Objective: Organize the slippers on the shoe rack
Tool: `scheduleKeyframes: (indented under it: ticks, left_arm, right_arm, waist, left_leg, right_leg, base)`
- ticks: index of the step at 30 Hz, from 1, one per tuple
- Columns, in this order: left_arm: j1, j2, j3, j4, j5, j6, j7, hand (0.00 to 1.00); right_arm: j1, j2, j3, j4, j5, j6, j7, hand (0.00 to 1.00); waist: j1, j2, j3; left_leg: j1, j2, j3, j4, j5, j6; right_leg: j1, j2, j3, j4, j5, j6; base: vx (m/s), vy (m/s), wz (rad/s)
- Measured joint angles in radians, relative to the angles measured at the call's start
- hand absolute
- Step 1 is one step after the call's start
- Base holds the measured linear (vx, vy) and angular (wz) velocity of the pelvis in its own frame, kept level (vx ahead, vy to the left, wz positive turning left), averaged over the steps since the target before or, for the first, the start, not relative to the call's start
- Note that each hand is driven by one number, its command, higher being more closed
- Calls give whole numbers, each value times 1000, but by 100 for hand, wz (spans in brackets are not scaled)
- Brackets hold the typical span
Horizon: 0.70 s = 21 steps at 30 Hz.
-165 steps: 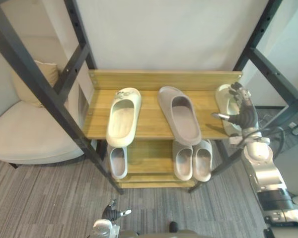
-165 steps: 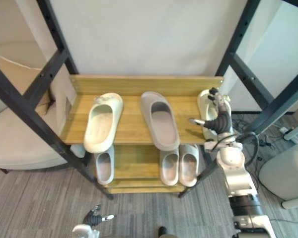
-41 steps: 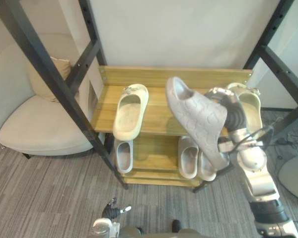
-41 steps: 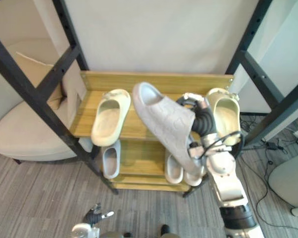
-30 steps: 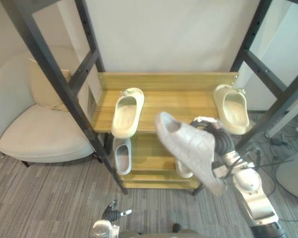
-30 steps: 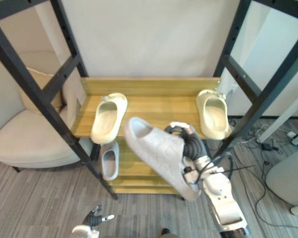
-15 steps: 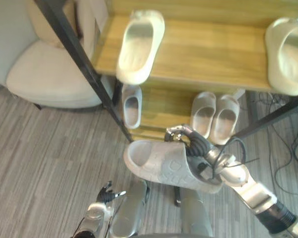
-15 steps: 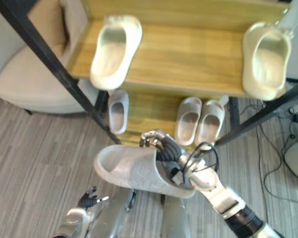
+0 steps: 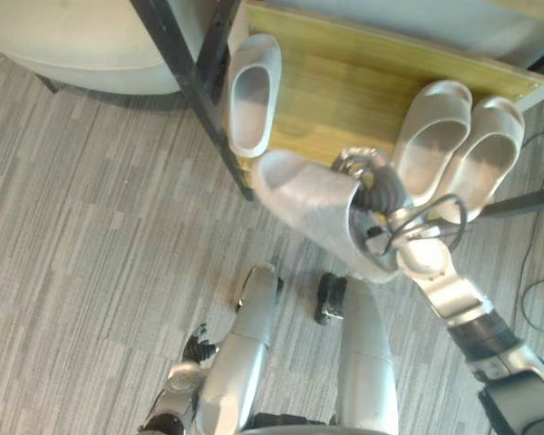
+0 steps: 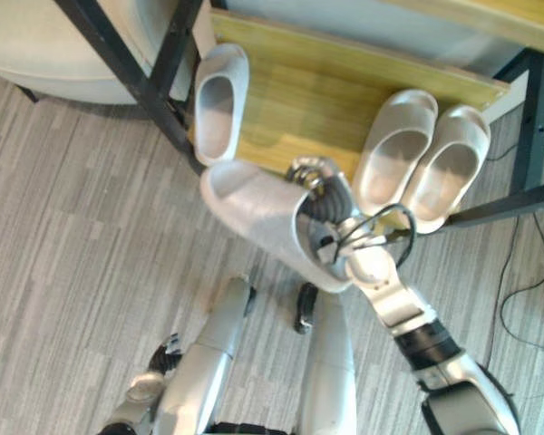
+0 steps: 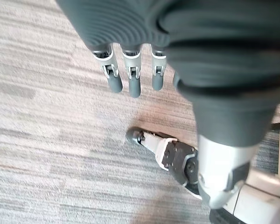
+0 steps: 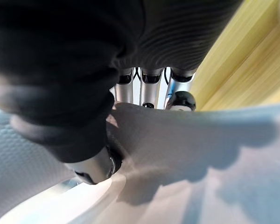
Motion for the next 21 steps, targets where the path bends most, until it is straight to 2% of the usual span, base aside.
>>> scheduleKeyframes:
  ticks: [8,13,21]
  left_arm:
    - [0,-24,61,-22,-20,19,31,0]
    - [0,-31,78,-33,-33,20,50,0]
    - [-5,-49,115,-37,-69,21,56,0]
  right_arm:
    - [-168,172,-142,183,10,80,-156,100]
    - [-284,242,-222,302,21,109,-226,100]
    - [-455,284,-255,475,51,156,-261,100]
  waist:
    - [20,7,6]
    - [34,8,6]
    - [62,16,1]
  left_leg:
    - [-60,15,-20,35,-7,-14]
    - [-84,19,-31,58,-15,-31]
    - [-127,20,-55,64,-11,-47]
  right_leg:
    - [-61,2,-31,45,-11,-21]
    - [-88,2,-44,76,-21,-36]
    - [-129,2,-65,89,-28,-49]
  base:
    - [-22,-46,4]
    - [10,-36,4]
    - [10,-14,4]
